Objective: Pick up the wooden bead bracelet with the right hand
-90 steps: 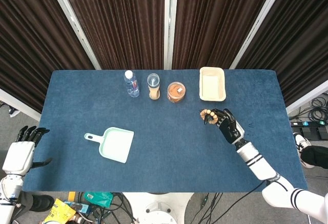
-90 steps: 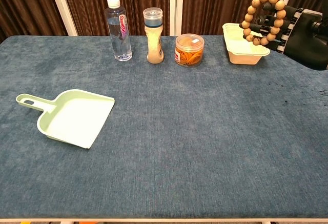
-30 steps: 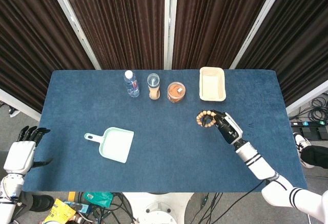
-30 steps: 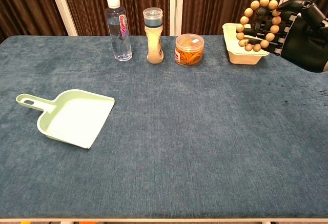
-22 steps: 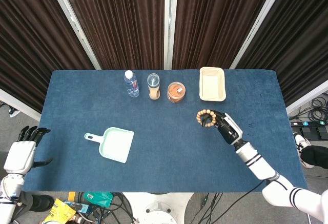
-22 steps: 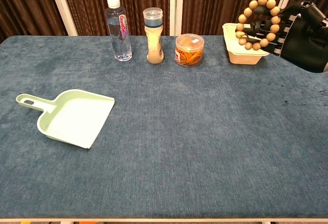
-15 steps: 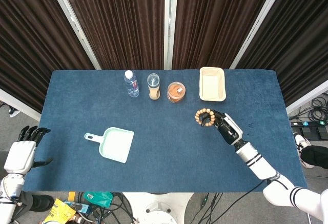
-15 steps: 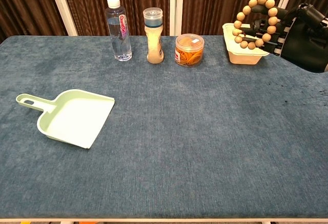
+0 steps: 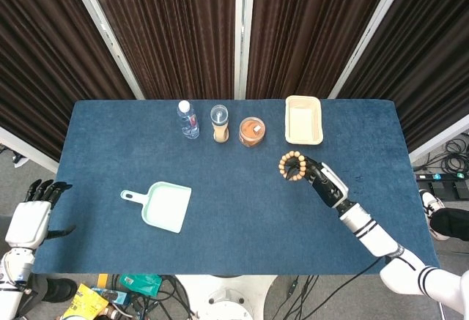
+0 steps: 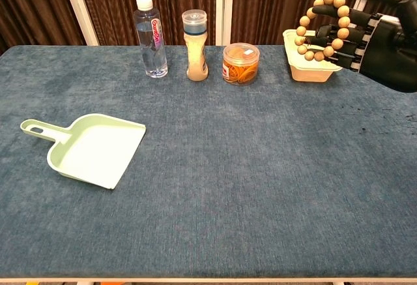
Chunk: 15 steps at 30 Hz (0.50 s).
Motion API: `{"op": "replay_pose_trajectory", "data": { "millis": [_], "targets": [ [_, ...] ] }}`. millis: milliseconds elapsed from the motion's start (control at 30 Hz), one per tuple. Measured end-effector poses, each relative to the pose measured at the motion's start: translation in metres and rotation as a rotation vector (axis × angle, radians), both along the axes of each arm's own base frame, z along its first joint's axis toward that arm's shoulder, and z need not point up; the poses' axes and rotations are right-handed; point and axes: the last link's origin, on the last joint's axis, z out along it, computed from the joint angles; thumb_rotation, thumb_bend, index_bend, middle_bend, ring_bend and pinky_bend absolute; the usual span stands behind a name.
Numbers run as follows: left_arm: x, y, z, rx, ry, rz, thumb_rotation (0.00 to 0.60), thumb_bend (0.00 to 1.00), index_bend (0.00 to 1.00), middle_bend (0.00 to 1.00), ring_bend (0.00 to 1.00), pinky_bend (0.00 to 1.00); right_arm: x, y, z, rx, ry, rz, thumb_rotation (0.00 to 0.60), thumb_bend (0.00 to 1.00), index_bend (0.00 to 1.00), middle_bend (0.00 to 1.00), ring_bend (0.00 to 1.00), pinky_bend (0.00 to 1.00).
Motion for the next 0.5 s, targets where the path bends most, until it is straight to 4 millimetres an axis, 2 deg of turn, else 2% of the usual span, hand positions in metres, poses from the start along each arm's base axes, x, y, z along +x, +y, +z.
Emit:
{"op": "replay_pose_trajectory", "data": {
  "millis": [233,333,500],
  "targets": [
    [0.001,0.000,0.001,0.007,-0.006,-0.012,0.600,0.00,0.19,0.17,0.07,0.02,-0.006,0.006,0.004,-0.019,0.051,0.018,0.098,0.00,0.26,0.49,0.14,0.00],
    [0.001,-0.001,0.000,0.008,-0.011,-0.018,0.600,0.00,0.19,0.17,0.07,0.02,-0.011,0.008,0.003,-0.049,0.140,0.042,0.101,0.01,0.27,0.48,0.14,0.00],
    [0.002,-0.002,-0.001,0.006,-0.015,-0.026,0.600,0.00,0.19,0.17,0.07,0.02,-0.018,0.008,-0.003,-0.136,0.394,0.112,0.105,0.02,0.27,0.44,0.14,0.00]
  ]
}}
